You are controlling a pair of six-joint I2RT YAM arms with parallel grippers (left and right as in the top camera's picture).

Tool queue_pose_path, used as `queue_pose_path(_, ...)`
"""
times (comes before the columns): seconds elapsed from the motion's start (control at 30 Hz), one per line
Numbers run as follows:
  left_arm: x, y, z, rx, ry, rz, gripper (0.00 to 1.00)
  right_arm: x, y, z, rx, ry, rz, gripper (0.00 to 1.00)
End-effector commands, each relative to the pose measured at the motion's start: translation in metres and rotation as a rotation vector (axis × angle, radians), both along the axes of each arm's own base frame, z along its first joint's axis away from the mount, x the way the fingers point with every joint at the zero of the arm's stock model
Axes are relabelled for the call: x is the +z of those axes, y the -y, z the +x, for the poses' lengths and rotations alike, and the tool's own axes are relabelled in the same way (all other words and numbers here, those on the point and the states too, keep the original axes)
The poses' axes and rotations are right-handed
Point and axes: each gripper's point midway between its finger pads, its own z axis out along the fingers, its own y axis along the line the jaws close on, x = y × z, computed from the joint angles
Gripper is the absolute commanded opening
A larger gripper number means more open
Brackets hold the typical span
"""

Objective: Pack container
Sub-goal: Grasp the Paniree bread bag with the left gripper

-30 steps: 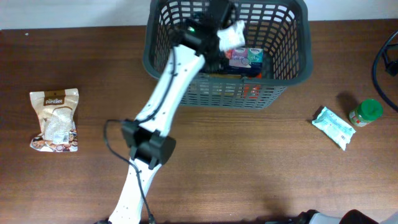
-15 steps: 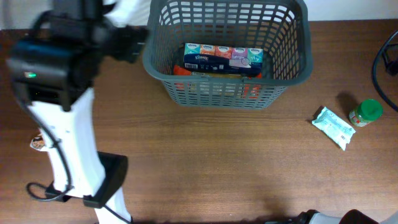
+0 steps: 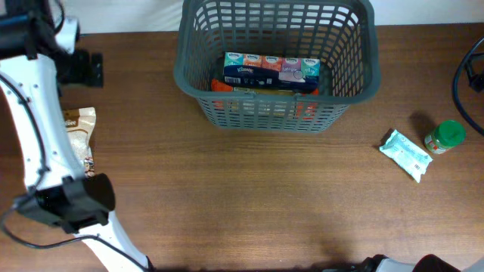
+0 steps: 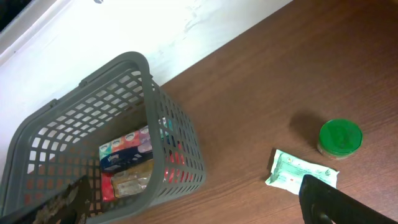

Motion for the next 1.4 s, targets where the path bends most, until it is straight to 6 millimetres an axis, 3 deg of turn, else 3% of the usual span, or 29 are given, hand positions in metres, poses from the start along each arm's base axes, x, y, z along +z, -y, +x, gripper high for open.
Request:
queue_pose_path(0.0,-0.058,-0.027,-0.019,0.083,-0.113,-0.129,0.99,0.002,0.002,-0.001,-0.002,0.007,-0.009,0.99)
queue_pose_path(0.13,-0.106,-0.054,-0.037,0.139,-0.156,-0.215,0.99,0.002,0.002,-0.001,-0.002,0.007,-0.009,0.99)
queue_pose_path(0.4,-0.170,-0.099,-0.055,0.169,-0.169,-0.213,0.99,0.002,0.002,-0.001,-0.002,0.007,-0.009,0.99)
queue_pose_path(0.8,-0.230,-0.116,-0.043,0.159,-0.198,-0.211,0.99,0.002,0.002,-0.001,-0.002,0.007,-0.009,0.99)
queue_pose_path(1.13,-0.274,-0.109,-0.051,0.147,-0.285,-0.263,0.96,0.002,0.002,-0.001,-0.002,0.007,-0.009,0.99)
queue_pose_path(1.2,-0.275,-0.109,-0.052,0.147,-0.289,-0.267,0.89,0.002,0.002,-0.001,-0.002,0.007,-0.009,0.99)
queue_pose_path(1.23,-0.275,-0.108,-0.052,0.147,-0.288,-0.270,0.77,0.002,0.002,-0.001,-0.002,0.007,-0.009,0.99)
queue_pose_path(1.33,-0.274,-0.105,-0.051,0.143,-0.281,-0.290,0.07,0.002,0.002,-0.001,-0.002,0.007,-0.009,0.99)
queue_pose_path(1.37,-0.273,-0.103,-0.051,0.143,-0.284,-0.299,0.02,0.002,0.002,-0.001,-0.002,0.007,-0.009,0.99)
